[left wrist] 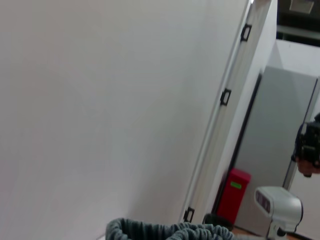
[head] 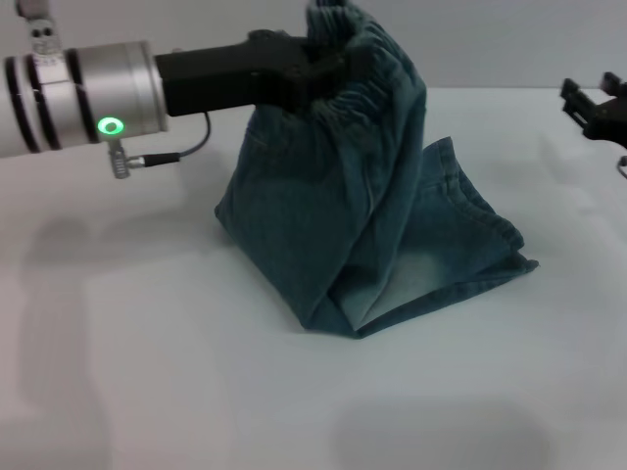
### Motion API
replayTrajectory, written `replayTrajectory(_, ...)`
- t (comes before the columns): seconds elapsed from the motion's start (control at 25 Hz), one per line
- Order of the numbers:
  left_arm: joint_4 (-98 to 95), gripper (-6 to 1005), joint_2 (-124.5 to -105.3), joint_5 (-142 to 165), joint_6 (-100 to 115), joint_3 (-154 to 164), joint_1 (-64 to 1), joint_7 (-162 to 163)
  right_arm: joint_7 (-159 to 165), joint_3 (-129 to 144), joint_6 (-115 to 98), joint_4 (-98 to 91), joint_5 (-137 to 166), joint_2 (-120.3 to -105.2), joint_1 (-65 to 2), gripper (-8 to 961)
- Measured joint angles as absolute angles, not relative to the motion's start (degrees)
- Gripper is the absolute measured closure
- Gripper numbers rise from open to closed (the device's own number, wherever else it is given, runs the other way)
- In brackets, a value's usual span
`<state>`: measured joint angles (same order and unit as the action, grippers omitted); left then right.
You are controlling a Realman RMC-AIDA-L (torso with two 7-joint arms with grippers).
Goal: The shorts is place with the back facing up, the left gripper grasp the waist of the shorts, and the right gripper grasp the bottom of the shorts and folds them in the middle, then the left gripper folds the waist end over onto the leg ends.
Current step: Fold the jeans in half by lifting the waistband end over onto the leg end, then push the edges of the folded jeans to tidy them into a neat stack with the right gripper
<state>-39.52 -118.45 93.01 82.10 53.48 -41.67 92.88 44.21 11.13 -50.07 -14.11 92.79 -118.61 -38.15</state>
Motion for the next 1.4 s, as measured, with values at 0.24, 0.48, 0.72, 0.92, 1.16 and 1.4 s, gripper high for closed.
replayTrajectory(0.24,-39.40,889,-118.55,90.09,78.61,59.61,-42.01,92.42,44.15,11.06,-50.01,-14.46,91.21,-118.48,-37.13,398)
replayTrajectory(0.48,-39.37,885,-118.66,83.07,75.16,66.24,-41.93,90.91,44.12,11.02,-50.00,-14.35,91.16,-118.47,-37.09,398)
replayTrajectory(0.72,-39.37,750,-118.64,81.80,75.59,67.04,-41.52,90.18,44.12,10.88,-49.53,-14.07,91.14,-118.48,-37.38,398)
replayTrajectory(0.92,-39.49,568,-118.53,81.24,76.19,67.07,-40.64,90.12,44.11,10.65,-49.48,-13.98,91.00,-118.62,-37.55,399)
replayTrajectory(1.16,-40.03,337,-118.36,78.70,76.62,66.93,-38.59,89.33,45.95,11.19,-53.43,-14.19,90.49,-118.58,-37.42,399)
replayTrajectory(1.4,-39.67,203,-118.13,63.69,77.43,66.25,-28.14,78.67,59.15,18.09,-69.30,-17.96,91.03,-117.15,-35.50,399)
